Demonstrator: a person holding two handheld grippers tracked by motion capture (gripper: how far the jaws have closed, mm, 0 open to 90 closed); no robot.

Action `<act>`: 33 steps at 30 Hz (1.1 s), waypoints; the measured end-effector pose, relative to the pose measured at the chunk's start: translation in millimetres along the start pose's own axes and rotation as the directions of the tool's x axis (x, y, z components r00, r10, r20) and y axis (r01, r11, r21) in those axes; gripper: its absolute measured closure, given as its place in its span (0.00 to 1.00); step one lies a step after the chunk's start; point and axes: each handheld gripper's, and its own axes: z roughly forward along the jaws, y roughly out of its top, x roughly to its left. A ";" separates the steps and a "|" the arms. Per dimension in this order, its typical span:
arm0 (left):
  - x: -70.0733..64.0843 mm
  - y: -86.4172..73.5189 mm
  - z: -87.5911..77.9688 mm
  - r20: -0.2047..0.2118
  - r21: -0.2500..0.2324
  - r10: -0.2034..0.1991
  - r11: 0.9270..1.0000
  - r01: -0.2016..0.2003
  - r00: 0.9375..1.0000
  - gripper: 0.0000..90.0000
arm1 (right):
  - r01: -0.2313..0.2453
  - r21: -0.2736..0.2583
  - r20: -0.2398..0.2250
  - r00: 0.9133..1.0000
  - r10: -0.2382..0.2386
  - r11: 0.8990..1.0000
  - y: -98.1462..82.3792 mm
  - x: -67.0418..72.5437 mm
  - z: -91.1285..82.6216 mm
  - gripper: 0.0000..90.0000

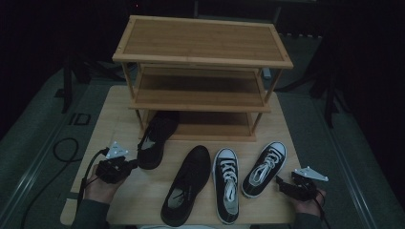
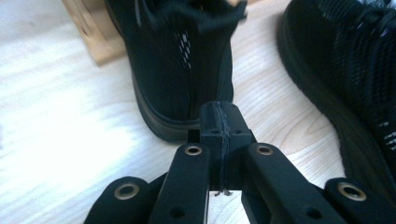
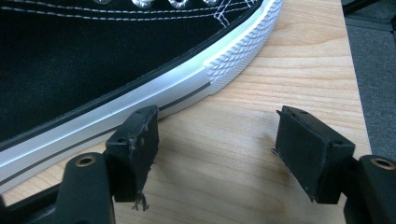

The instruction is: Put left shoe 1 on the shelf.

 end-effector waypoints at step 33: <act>11.8 -11.1 46.0 -0.088 0.134 -0.017 0.991 0.029 0.996 1.00 | 0.001 0.000 -0.001 1.000 -0.001 1.000 0.1 0.0 0.1 0.33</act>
